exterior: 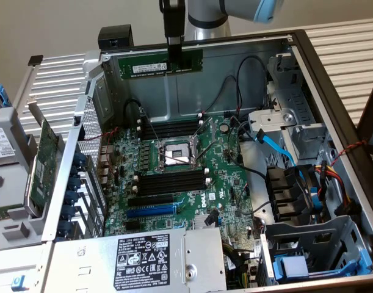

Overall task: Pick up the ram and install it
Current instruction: 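Insert the ram into the slot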

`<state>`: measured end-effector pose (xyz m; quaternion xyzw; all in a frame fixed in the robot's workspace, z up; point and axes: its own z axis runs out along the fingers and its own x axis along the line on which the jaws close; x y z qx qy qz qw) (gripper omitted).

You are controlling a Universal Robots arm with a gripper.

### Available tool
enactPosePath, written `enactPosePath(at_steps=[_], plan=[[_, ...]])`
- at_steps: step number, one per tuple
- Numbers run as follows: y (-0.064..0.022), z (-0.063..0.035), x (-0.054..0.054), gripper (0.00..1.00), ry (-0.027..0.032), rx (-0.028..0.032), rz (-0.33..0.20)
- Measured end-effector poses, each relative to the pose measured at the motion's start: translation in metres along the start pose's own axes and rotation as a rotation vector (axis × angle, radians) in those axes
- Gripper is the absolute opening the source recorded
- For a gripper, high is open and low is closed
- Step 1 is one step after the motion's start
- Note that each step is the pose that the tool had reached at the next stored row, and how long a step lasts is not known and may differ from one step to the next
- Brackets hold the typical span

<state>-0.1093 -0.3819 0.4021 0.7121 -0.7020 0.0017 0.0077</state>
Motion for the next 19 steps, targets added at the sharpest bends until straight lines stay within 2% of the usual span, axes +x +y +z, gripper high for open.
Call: enactPosePath(at_steps=[2, 7, 11, 13, 15, 19], plan=[[0.0004, 0.0029, 0.0, 0.12, -0.0001, 0.0033, 0.0], [0.0053, 0.0079, 0.0, 0.12, 0.0003, 0.0196, 0.004], [0.0087, 0.0128, -0.001, 0.12, 0.0004, 0.0285, 0.009], [0.0088, 0.0143, -0.001, 0.12, 0.0006, 0.0358, 0.015], [0.0087, 0.0155, -0.001, 0.12, 0.0008, 0.0391, 0.025], [0.009, 0.0185, -0.001, 0.12, 0.0007, 0.0398, 0.042]])
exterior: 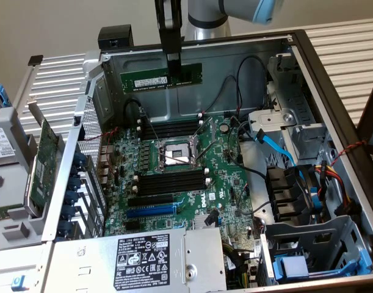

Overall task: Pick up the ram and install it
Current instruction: 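Insert the ram into the slot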

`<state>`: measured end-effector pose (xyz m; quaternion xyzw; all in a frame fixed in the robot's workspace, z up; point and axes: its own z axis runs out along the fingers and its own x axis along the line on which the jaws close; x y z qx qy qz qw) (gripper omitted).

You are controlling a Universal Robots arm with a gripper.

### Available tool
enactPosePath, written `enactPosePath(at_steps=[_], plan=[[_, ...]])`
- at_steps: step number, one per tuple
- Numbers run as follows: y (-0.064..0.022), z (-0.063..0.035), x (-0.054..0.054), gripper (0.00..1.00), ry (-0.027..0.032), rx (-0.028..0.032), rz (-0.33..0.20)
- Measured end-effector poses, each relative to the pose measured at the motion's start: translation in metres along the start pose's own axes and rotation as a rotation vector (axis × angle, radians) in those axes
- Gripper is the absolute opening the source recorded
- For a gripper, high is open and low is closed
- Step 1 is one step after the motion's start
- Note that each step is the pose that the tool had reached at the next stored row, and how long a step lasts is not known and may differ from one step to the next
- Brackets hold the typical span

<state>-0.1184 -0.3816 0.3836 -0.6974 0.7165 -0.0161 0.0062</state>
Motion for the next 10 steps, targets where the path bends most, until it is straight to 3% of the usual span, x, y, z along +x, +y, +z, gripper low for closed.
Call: enactPosePath(at_steps=[10], plan=[[0.002, 0.0087, 0.0024, 0.12, -0.0015, 0.0009, 0.006]])
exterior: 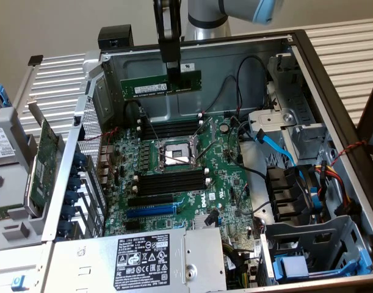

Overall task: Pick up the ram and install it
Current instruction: 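Insert the ram into the slot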

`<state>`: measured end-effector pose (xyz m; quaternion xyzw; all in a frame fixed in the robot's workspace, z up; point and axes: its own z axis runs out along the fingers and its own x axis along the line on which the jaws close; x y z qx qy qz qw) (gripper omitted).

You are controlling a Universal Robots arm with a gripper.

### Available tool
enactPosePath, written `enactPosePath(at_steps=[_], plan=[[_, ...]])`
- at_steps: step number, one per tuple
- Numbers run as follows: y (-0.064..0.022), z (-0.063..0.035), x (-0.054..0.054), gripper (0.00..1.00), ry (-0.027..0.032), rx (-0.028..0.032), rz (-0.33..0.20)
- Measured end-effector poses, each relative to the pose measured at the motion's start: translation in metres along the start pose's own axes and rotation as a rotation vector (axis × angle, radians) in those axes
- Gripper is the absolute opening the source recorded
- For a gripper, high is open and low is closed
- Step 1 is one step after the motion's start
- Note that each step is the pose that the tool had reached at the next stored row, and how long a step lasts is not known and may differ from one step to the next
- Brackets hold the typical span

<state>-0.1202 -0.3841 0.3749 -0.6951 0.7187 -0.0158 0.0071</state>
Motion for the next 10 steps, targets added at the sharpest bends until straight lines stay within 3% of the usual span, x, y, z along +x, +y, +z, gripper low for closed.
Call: enactPosePath(at_steps=[6, 10], plan=[[0.0001, 0.0048, 0.001, 0.12, -0.0019, 0.0014, 0.004], [0.0003, 0.013, 0.002, 0.12, -0.004, 0.0026, 0.011]])
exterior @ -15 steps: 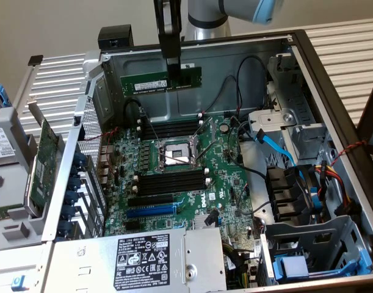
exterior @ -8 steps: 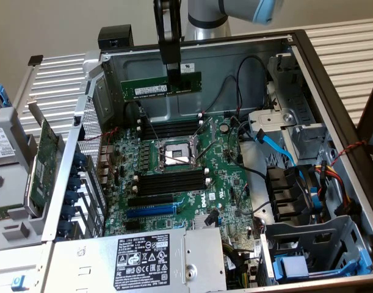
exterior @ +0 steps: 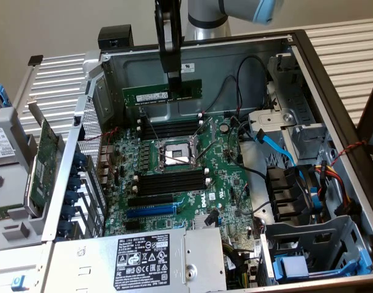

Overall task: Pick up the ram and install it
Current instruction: 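Insert the ram into the slot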

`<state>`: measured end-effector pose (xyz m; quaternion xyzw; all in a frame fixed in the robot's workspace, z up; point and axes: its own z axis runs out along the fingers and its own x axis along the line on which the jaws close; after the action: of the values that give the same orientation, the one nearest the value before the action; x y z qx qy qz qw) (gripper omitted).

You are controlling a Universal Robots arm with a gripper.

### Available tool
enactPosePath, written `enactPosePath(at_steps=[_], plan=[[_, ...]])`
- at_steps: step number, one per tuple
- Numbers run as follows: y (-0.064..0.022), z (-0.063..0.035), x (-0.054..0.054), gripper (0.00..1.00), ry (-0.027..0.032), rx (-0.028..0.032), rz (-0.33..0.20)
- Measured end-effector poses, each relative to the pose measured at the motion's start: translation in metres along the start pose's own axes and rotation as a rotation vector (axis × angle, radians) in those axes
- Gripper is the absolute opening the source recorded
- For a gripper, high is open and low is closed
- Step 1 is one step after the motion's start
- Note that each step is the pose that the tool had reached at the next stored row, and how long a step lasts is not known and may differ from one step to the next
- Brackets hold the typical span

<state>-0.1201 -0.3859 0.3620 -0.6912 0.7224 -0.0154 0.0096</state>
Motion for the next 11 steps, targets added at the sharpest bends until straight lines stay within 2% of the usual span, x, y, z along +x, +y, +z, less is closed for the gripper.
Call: enactPosePath(at_steps=[11], plan=[[0.0003, 0.0121, 0.005, 0.12, -0.0112, -0.0005, 0.009]])
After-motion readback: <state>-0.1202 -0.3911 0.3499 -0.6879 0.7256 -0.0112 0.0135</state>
